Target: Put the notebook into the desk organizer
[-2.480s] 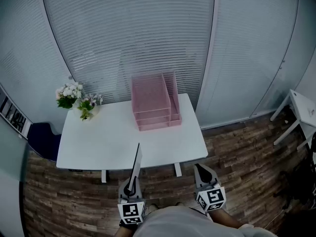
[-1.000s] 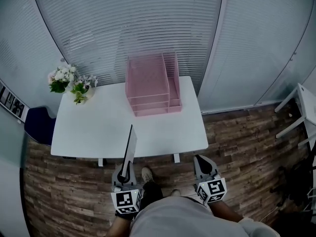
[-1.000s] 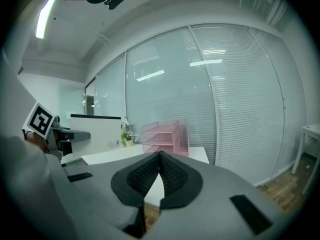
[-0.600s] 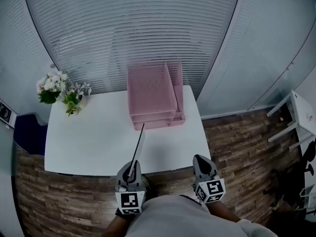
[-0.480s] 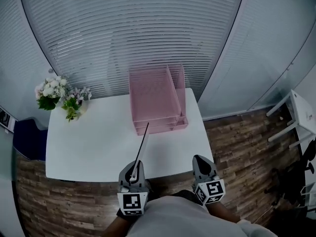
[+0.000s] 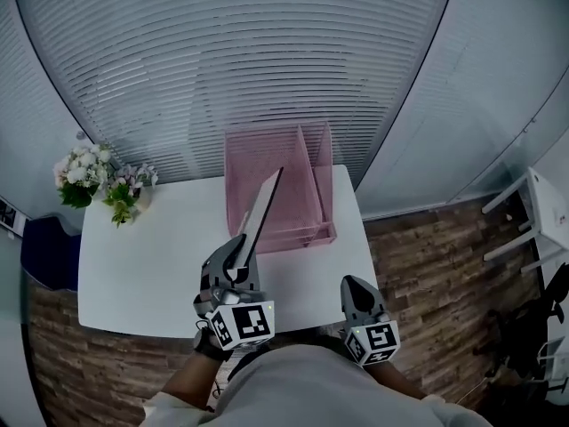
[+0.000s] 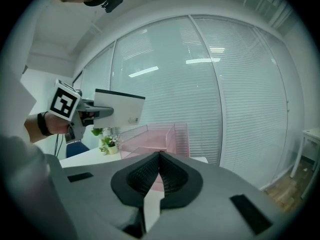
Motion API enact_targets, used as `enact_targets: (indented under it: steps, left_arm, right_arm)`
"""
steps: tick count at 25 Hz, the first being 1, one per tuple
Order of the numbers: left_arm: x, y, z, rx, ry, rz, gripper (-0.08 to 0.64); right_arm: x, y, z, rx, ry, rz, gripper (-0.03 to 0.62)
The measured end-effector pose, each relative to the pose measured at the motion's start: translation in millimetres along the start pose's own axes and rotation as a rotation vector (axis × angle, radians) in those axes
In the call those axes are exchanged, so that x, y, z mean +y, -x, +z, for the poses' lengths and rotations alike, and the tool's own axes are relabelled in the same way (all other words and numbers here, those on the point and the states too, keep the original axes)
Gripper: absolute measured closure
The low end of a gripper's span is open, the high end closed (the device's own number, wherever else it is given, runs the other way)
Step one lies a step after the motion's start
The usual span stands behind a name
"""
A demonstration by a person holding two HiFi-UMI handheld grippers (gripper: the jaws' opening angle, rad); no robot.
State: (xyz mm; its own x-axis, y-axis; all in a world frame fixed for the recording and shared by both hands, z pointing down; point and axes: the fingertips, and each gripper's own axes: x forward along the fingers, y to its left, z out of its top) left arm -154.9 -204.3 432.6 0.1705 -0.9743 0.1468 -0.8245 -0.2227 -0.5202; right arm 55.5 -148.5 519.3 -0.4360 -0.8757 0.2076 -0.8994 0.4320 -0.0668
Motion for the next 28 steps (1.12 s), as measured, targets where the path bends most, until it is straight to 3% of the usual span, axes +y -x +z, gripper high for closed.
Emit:
enact_targets:
  steps: [6,11,14,21,26,28]
  left_arm:
    - [-3.4,-86.6,3.8,0.162,-0.33,0.04,0.544]
    - [-14.9,-141.2,-9.4,0.312,-0.577,0.032,0.543]
    - [-25.4,-163.5,-29.0,0.413,-0.69,-0.011,0.544]
    - [-50.3,-188.0,-63.4,0.527,-0.805,-0.097,0.543]
    - [-67.3,-189.5,-80.8,0.593,-0.786,-0.199,0.525]
    - [-74.1,-188.0,-87.7,0.635,-0.758,-0.272,0.455]
  right_arm:
    - [-59.1,2.4,5.9,-0.012,-0.015,-0.026,0.58]
    - [-100.3,11.1,-6.1,0.011,-0.062,-0.07,0.58]
    - [-116.3,16.3,-11.4,0.009,-0.076,-0.09,0.58]
    - [-150.4,23.3,-16.7,0.011,-0.091,-0.127,0.58]
    - [-158.0,21.6,-22.7,0.024,-0.104,-0.125,0.58]
    - [-158.0,19.5,-22.9,0.025,-0.108,-0.119,0.58]
